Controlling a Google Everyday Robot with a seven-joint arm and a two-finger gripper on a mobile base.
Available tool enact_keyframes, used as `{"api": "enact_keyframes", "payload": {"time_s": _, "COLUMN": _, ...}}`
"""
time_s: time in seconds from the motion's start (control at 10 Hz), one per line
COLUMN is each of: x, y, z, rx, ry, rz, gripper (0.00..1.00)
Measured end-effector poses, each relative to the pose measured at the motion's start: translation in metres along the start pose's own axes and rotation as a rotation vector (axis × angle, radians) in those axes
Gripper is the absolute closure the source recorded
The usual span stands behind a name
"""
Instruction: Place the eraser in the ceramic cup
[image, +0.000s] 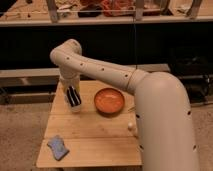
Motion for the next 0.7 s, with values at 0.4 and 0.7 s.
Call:
{"api": "enact_keyframes", "payload": {"time_s": 0.4, "x": -0.0018, "y": -0.0015, "z": 0.0045, "rx": -0.022, "ry": -0.014, "rz": 0.001, "gripper": 0.76}}
{"api": "enact_keyframes", "payload": {"time_s": 0.7, "x": -0.0018, "y": 0.0003, "z": 0.0100, "rx": -0.047, "ry": -0.033, "rz": 0.006, "gripper": 0.43}}
